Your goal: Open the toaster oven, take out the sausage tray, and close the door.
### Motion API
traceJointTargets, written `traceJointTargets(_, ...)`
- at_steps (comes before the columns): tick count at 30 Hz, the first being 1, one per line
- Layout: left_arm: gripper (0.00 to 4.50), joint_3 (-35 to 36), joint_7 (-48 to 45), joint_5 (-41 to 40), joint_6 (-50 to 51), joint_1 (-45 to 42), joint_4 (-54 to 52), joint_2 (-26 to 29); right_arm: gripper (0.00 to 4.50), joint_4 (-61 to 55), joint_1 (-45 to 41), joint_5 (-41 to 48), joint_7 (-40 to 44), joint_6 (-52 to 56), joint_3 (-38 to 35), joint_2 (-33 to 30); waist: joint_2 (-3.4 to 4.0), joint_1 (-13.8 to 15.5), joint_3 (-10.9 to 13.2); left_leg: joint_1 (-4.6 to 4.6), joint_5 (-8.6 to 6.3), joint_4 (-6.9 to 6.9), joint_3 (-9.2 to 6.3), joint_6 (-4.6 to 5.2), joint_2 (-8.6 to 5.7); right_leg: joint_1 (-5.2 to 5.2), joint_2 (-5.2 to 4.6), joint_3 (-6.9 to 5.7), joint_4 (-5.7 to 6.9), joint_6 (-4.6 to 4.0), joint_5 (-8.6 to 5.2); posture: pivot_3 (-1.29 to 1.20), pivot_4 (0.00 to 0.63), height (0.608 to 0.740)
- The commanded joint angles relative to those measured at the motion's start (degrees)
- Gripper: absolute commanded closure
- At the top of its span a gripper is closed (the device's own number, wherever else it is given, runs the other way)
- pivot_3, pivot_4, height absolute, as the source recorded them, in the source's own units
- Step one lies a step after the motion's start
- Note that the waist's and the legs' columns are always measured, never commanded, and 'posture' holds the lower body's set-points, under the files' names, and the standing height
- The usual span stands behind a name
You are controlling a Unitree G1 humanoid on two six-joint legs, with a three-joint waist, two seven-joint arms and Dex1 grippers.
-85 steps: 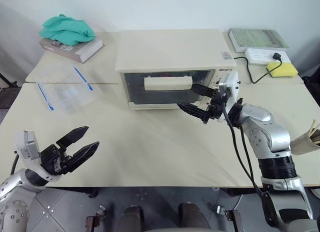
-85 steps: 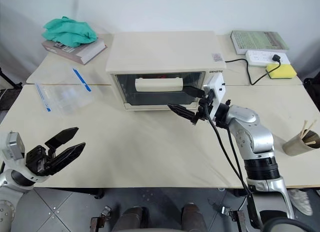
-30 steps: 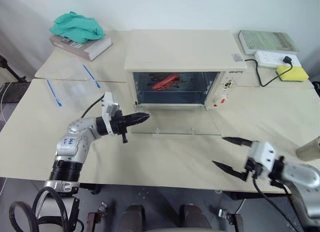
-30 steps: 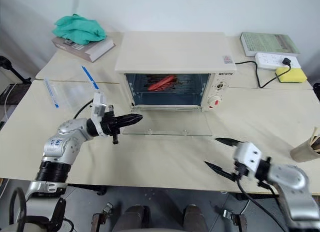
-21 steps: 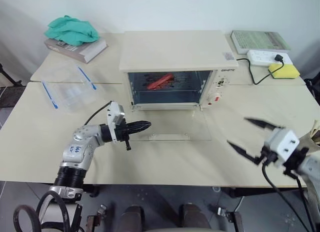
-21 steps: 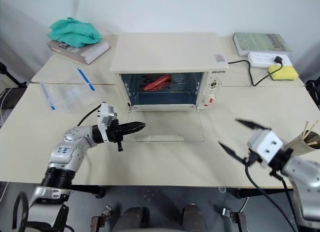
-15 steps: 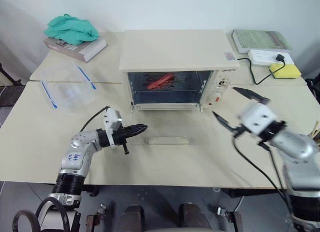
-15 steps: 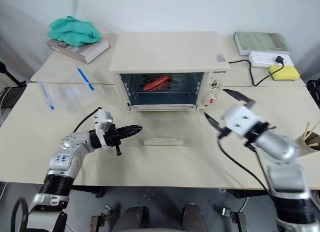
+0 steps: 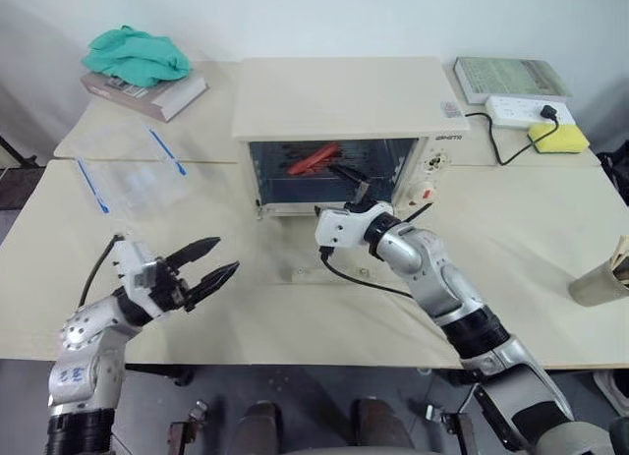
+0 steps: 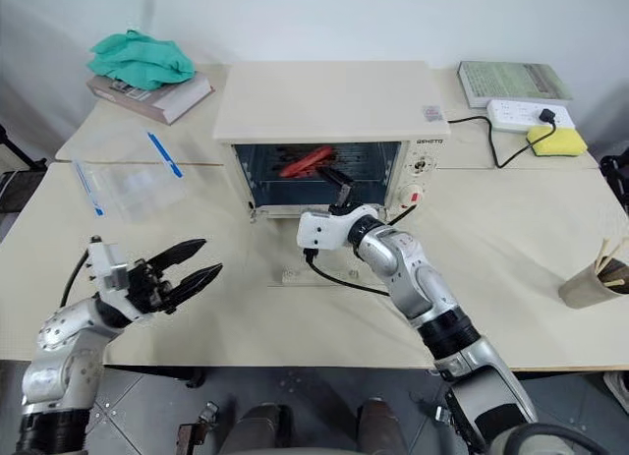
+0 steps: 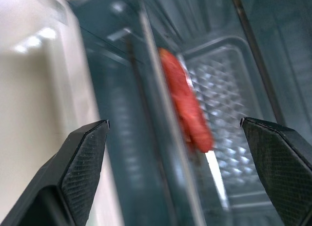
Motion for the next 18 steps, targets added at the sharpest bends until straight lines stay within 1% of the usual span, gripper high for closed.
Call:
traceJointTargets(1,0.05,5.3,2.2,-2.6,-0.7,3.4,-3.9,0.4,0.00,2.9,-3.7,-3.3,-4.0,1.4,0.6,0.9,0.00,-0.3,0.0,0.00,0.00,0.00,0.01,-0.01,0.00,-0.01,0.02,-0.01,0.01,0.00,0.00,0.00,0.150,0.740)
traceJointTargets(6,0.01,5.7,3.9,-4.0,0.2,6.0,-6.8,-0.4,0.00,7.4,-6.6,-6.1,-6.2,2.2,2.4,1.7,0.00,-0.9,0.0,0.00,0.00,-0.02,0.01,-0.02,0.00,0.01,0.00,-0.02,0.02,0.00,0.00,0.00,0.150,0.740)
traceJointTargets(9,0.00,4.8,4.5,-4.0,0.4,6.5,-8.0,-0.9,0.54,9.0,-7.6,-6.7,-7.0,2.3,3.2,2.4,0.00,-1.0,0.0,0.00,-0.01,-0.03,0.02,-0.01,-0.01,0.01,0.01,-0.01,0.03,0.00,0.00,0.00,0.150,0.740)
traceJointTargets(10,0.00,4.5,4.6,-3.9,0.4,6.6,-8.2,-1.0,0.82,9.3,-7.9,-6.8,-7.1,2.4,3.4,2.6,0.00,-1.1,0.0,0.00,-0.01,-0.03,0.02,-0.01,0.00,0.00,0.01,-0.01,0.03,0.00,0.00,0.00,0.150,0.740)
traceJointTargets(13,0.00,3.8,4.4,-3.8,0.6,6.5,-8.4,-0.9,1.86,9.4,-8.1,-6.9,-7.1,2.8,3.8,3.0,0.00,-1.2,0.0,0.01,-0.01,-0.06,0.02,-0.02,0.00,0.00,0.02,-0.02,0.03,0.00,0.00,0.00,0.150,0.740)
traceJointTargets(18,0.00,2.9,4.1,-3.9,0.8,5.7,-7.9,-0.7,3.36,8.6,-8.0,-5.9,-6.5,2.3,3.7,3.0,0.00,-1.3,0.0,0.00,-0.01,-0.09,0.02,-0.02,0.01,-0.02,0.02,-0.02,0.02,0.00,0.00,0.00,0.150,0.740)
